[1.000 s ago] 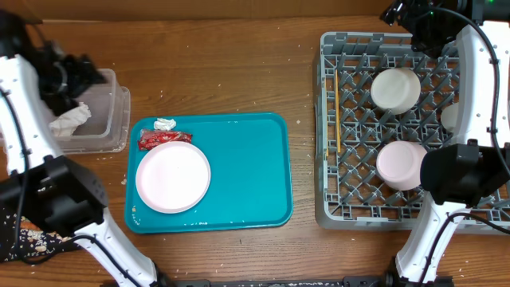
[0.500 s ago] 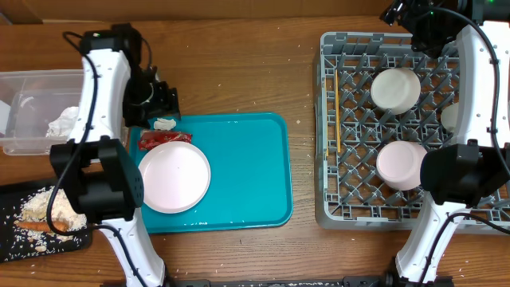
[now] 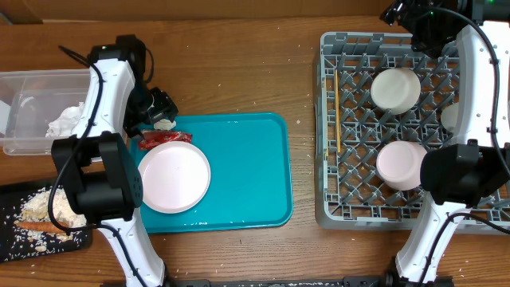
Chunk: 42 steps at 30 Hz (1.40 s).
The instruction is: Sort waste into correct bins and load items into the dishwasher
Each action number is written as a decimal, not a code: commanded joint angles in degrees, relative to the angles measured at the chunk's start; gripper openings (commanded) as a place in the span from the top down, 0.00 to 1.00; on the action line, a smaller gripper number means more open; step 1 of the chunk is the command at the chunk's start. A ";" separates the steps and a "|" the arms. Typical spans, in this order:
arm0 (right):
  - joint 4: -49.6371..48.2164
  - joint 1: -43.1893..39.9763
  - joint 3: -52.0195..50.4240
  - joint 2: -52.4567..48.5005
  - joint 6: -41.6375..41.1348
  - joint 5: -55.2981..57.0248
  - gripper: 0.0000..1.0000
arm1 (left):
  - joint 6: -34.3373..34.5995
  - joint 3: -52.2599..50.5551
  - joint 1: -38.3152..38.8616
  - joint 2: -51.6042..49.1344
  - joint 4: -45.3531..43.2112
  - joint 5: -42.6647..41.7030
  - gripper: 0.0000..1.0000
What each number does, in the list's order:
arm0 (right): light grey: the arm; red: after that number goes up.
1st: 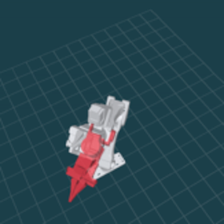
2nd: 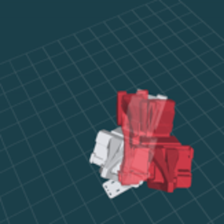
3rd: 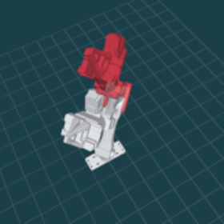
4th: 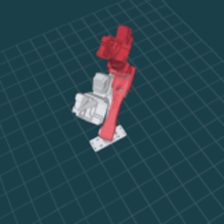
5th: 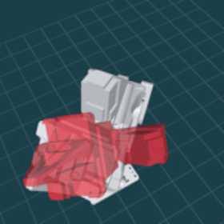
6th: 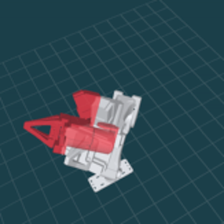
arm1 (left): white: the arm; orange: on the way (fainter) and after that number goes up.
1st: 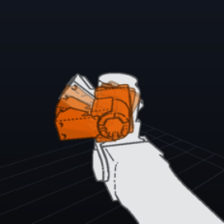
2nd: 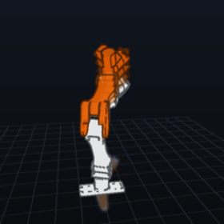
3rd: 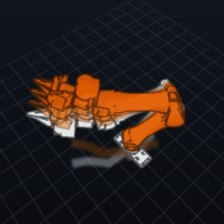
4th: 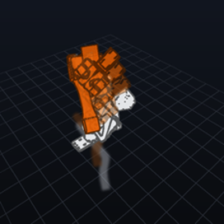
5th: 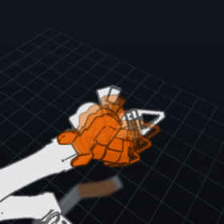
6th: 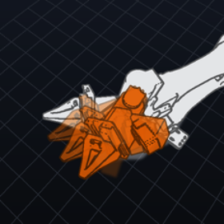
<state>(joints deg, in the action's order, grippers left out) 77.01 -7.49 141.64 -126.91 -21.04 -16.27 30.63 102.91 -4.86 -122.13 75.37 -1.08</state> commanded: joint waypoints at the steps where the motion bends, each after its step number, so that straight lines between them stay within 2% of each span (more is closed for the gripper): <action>1: -0.24 -0.04 1.14 2.16 -0.44 -0.31 0.00 | 3.21 -2.34 0.42 1.33 -1.11 -1.07 0.20; 5: -0.24 -0.04 1.14 2.16 -0.44 -0.31 0.00 | 3.63 -5.16 0.81 1.33 -2.34 -1.09 0.21; 9: -0.24 -0.04 1.14 2.16 -0.44 -0.31 0.00 | 8.22 -8.28 0.81 1.33 -3.21 -1.40 0.21; 15: -0.24 -0.04 1.14 2.16 -0.44 -0.31 0.00 | 8.13 -11.91 0.81 1.33 -8.31 -2.14 0.20; 23: -0.26 -0.04 1.14 2.16 -0.44 -0.31 0.00 | 7.93 -11.80 0.81 1.38 -9.18 -1.97 0.22; 34: -0.24 -0.04 1.14 2.16 -0.44 -0.31 0.00 | 7.15 -7.15 0.81 1.40 -1.88 -3.04 0.27; 42: -0.26 -0.04 1.14 2.16 -0.44 -0.31 0.00 | 5.31 -4.11 0.81 1.40 -3.54 -2.97 0.32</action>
<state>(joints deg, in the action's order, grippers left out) 77.01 -7.49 141.64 -126.91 -21.04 -16.32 37.12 96.84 -4.47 -122.13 73.23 -3.44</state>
